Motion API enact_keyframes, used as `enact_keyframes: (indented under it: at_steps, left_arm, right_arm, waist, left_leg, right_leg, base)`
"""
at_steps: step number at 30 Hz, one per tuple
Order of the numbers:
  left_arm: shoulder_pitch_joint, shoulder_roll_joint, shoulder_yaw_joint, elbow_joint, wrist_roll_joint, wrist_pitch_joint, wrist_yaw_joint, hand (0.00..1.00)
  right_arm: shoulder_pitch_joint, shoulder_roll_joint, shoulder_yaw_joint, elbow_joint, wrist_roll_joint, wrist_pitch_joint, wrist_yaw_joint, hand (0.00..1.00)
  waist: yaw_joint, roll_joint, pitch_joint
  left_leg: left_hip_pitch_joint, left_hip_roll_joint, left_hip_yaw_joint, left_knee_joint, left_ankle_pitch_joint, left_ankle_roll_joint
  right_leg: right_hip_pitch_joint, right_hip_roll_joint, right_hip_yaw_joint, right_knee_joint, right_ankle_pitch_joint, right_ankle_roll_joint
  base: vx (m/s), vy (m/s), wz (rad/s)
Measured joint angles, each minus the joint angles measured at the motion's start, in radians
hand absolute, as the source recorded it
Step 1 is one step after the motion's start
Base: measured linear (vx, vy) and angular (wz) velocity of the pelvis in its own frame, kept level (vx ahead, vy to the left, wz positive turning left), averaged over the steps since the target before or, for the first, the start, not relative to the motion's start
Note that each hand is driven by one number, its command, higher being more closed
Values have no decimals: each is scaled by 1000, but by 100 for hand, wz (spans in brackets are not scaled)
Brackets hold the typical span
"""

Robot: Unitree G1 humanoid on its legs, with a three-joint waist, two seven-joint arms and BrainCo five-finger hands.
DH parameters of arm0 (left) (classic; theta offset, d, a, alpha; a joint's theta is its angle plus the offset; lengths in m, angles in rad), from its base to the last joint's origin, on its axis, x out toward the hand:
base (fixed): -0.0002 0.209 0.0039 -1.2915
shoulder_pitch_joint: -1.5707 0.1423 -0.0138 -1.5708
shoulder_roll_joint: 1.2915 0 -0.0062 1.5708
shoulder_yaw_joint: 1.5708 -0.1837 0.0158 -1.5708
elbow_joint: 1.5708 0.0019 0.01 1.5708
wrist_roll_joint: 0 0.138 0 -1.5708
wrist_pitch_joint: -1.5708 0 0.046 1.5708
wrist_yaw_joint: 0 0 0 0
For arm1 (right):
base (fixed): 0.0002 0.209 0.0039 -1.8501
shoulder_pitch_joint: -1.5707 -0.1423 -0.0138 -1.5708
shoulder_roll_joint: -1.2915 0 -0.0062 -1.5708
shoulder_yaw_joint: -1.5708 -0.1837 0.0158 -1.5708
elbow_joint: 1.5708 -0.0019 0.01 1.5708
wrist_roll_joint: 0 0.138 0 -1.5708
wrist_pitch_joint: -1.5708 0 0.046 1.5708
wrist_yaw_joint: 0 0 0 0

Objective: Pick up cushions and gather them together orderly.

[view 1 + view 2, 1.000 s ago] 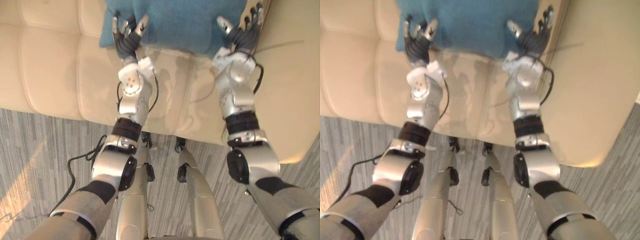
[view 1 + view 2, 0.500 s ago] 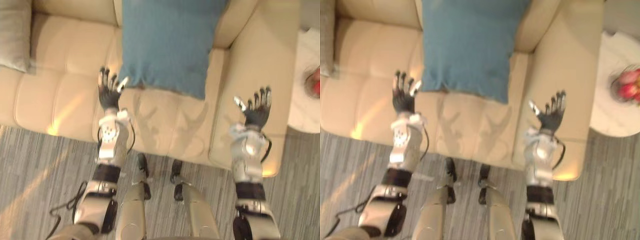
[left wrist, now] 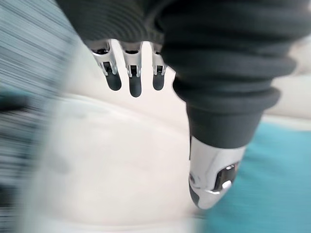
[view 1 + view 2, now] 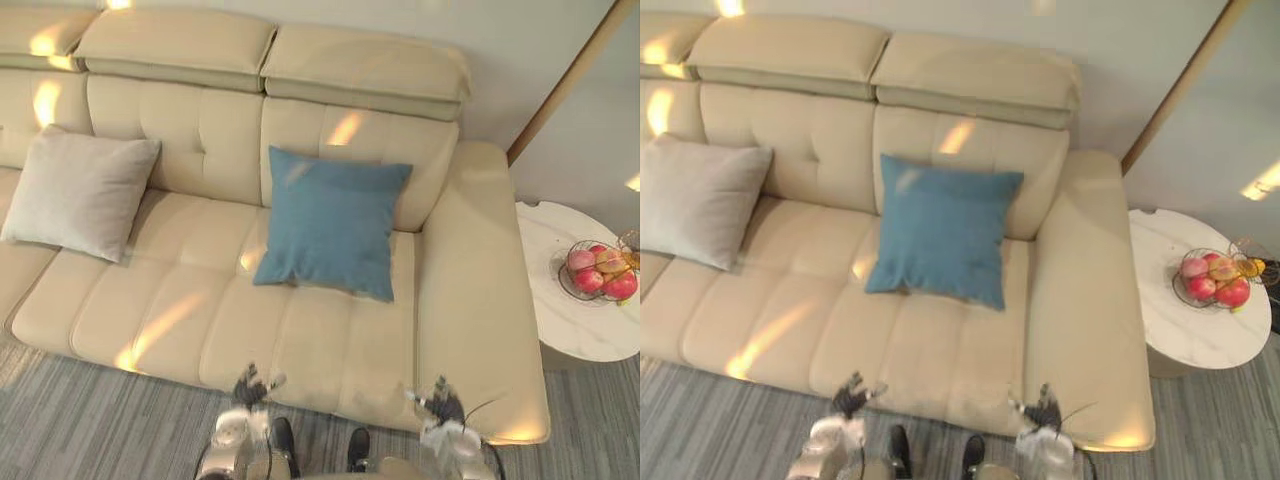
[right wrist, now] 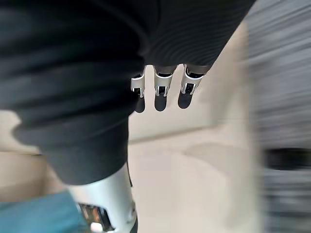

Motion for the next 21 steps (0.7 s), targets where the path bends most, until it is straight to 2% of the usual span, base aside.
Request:
enact_keyframes:
  at_steps: [6, 11, 13, 15, 16, 18, 19, 20, 21]
  left_arm:
    - [31, 27, 40, 26, 77, 7, 1, 0]
    - [25, 30, 41, 42, 84, 14, 1, 0]
    - [18, 20, 74, 42, 84, 16, 5, 0]
    - [0, 13, 77, 42, 84, 17, 15, 0]
    - [-22, 11, 76, 41, 83, 17, 21, 0]
    - [-56, 6, 77, 36, 83, 17, 24, 0]
    - [-76, -9, 81, 8, 72, 17, 30, 0]
    - [-84, -12, 84, -1, 71, 17, 31, 0]
    - [-99, -21, 99, -16, 62, 17, 35, 0]
  right_arm:
    - [-9, -13, -45, 38, 1, 4, 5, 0]
    - [-38, -19, -45, 64, 1, 14, 5, 0]
    - [-49, -17, -45, 66, 1, 16, 1, 0]
    - [-72, -12, -44, 56, 1, 20, -4, 0]
    - [-87, -2, -33, 37, 1, 23, -10, 0]
    - [-91, 8, -16, 11, 1, 25, -16, 0]
    - [-95, 11, 3, -5, 1, 25, -20, 0]
    - [-97, 11, 5, -8, 1, 25, -21, 0]
    - [-97, 11, 5, -23, 1, 26, -23, 0]
  waist:
    - [-13, 6, -11]
    - [-15, 7, -9]
    - [-13, 4, 2]
    - [-12, 5, 33]
    - [-4, 7, 57]
    - [5, 7, 60]
    - [8, 6, 71]
    - [10, 5, 75]
    - [14, 7, 78]
  left_leg:
    - [77, -22, 3, -54, 6, 7]
    - [83, -41, 12, -90, 22, 23]
    - [83, -47, 32, -96, 25, 28]
    - [81, -40, 57, -78, 20, 35]
    - [64, -24, 79, -40, 6, 49]
    - [14, -2, 92, 34, -25, 61]
    - [-22, 16, 99, 100, -48, 83]
    - [-29, 19, 102, 118, -54, 89]
    - [-46, 26, 101, 152, -66, 96]
  right_leg:
    - [65, -3, 18, -41, 13, 20]
    - [56, -12, 33, -54, 31, 35]
    - [48, -17, 52, -50, 49, 50]
    - [31, -17, 69, -25, 77, 66]
    - [-1, -14, 76, 16, 101, 62]
    - [-53, -16, 47, 72, 122, 59]
    - [-88, -34, -5, 155, 93, 46]
    - [-104, -46, -22, 220, 65, 34]
    - [-132, -74, -39, 378, 2, 20]
  base:
    - [46, 42, -3]
    - [1, 60, -7]
    - [-5, 84, -24]
    - [-67, 89, -38]
    - [-107, 94, -41]
    - [-138, 74, -25]
    - [-167, 65, -8]
    - [-164, 40, 3]
    - [-107, 9, 10]
